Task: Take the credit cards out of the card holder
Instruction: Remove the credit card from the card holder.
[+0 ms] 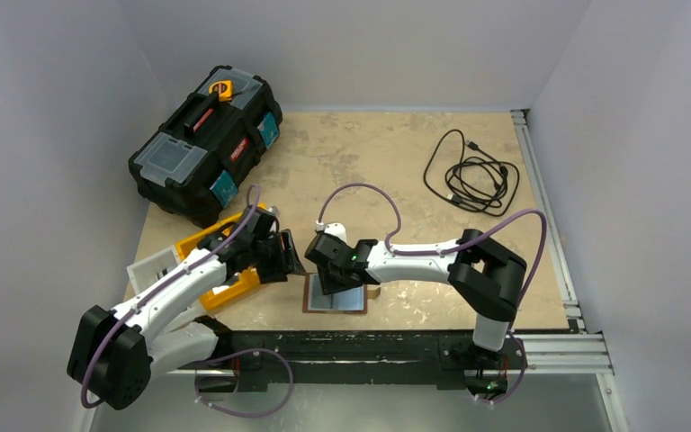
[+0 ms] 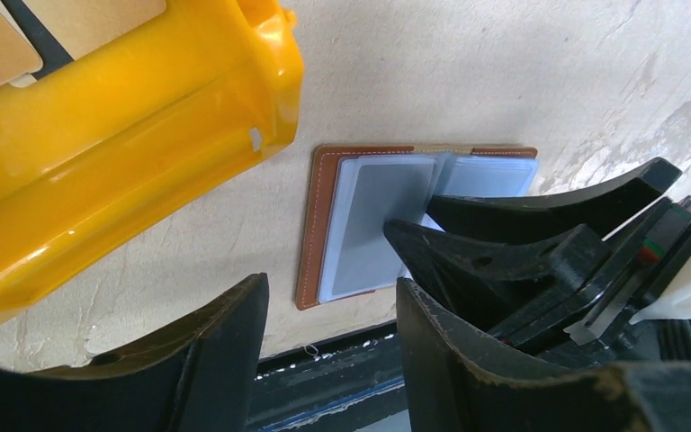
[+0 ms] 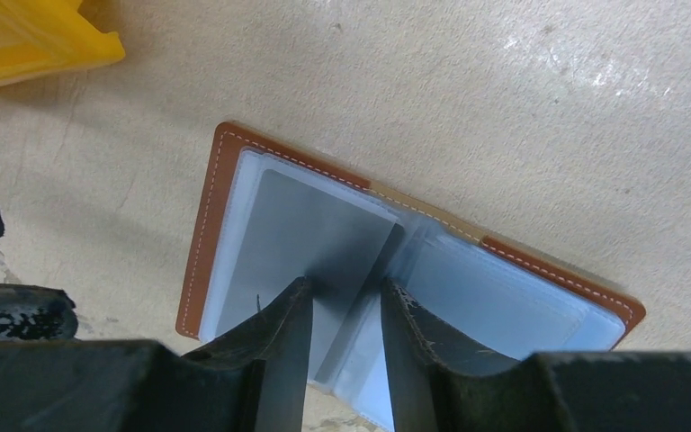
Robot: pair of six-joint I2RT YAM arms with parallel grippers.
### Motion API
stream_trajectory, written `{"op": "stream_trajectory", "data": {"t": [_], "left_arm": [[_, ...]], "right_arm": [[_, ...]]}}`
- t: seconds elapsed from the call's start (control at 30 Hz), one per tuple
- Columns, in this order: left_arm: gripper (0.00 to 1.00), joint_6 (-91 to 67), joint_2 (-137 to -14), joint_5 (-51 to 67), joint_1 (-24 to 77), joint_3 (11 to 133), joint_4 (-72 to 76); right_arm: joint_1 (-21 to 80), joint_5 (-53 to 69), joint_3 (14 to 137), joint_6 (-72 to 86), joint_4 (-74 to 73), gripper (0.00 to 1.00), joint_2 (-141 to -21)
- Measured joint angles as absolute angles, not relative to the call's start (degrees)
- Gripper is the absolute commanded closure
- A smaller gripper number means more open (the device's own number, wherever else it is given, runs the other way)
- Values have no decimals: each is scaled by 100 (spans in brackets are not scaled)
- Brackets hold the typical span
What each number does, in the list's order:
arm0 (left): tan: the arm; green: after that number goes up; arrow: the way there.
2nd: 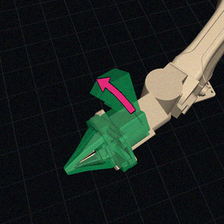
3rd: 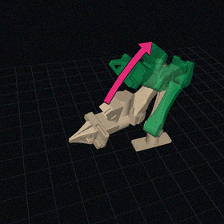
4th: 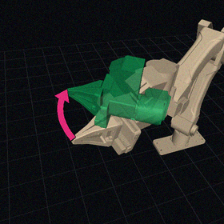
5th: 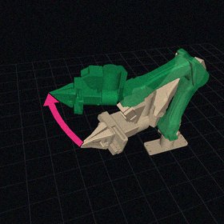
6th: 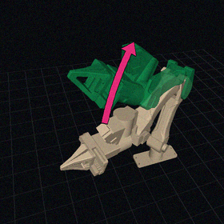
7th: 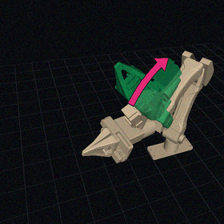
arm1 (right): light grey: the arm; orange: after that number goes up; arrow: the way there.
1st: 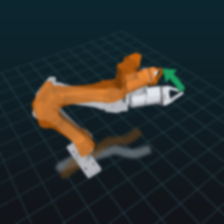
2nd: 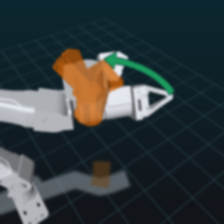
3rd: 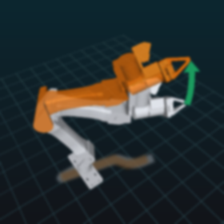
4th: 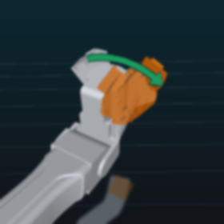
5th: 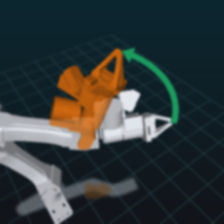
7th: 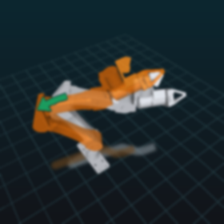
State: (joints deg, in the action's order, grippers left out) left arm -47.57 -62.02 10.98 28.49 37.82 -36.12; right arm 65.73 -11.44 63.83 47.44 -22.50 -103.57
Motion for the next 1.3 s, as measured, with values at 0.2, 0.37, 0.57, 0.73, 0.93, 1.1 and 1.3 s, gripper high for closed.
{"op": "stream_trajectory", "data": {"t": [0.2,0.37,0.57,0.73,0.93,1.1,1.3], "left_arm": [[49,-4853,-6324,1245,2849,3658,-3452],[50,-4890,-6504,1514,2851,3496,-3166],[52,-4895,-6831,1743,2941,3389,-2882],[53,-4908,-7019,1813,3070,3385,-2672],[54,-5000,-7220,1868,3197,3382,-2460],[54,-5041,-7319,1868,3238,3291,-2370],[54,-5043,-7314,1767,3251,3286,-2429]], "right_arm": [[6567,-1120,6316,4576,-2067,88,-10379],[6534,-1024,6055,4554,-1581,96,-10307],[6388,-768,5695,4600,-1133,100,-10147],[6265,-526,5404,4646,-751,100,-10029],[6184,-279,5216,4740,-257,100,-10047],[6132,-156,5109,4797,-32,100,-10049],[6062,-19,5011,4864,123,100,-10040]]}}
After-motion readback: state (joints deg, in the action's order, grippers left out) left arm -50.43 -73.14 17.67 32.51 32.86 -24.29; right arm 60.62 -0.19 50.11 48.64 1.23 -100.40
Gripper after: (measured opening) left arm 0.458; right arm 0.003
